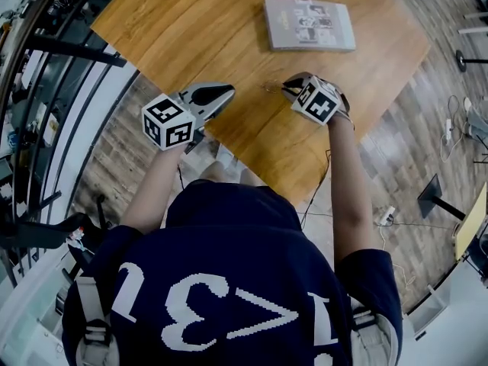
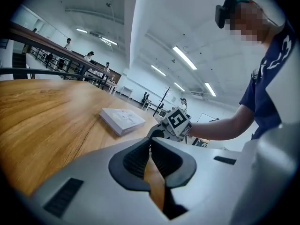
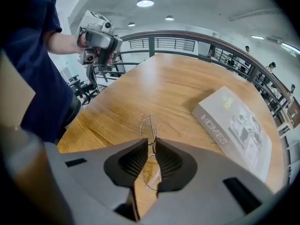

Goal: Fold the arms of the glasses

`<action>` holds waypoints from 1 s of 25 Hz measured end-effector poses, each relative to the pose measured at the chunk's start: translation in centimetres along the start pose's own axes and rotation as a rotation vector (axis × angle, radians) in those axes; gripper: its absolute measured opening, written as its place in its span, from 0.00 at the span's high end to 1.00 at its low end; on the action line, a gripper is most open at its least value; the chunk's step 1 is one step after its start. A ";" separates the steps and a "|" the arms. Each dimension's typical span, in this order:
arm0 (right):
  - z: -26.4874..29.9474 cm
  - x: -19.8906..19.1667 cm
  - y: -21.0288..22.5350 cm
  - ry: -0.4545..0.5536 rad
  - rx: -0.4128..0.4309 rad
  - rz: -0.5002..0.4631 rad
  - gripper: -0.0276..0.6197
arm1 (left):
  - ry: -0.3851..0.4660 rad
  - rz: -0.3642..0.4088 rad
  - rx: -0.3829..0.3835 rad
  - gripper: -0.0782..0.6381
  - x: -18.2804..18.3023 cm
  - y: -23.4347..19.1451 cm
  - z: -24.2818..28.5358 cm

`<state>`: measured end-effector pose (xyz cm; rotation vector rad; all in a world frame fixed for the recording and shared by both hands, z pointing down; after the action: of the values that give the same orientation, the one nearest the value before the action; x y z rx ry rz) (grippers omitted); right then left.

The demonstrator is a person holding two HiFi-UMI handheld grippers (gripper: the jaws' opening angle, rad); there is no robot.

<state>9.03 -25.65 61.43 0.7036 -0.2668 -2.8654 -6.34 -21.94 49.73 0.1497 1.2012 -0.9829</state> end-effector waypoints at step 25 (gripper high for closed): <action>-24.4 4.0 -4.1 0.927 -0.775 0.308 0.92 | 0.308 0.266 0.173 0.86 11.4 2.8 -1.5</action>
<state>16.47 -25.74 37.51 1.4727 0.7344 -1.8226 -5.19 -25.73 38.55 0.6009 1.3333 -0.8471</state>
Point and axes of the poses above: the fingertips, and each gripper's own axes: z forward along the fingers, y to its right, x out of its top, the point moved 2 cm from there along -z, backward along the fingers, and after that the axes turned 13 degrees about x, right-handed, at the moved point
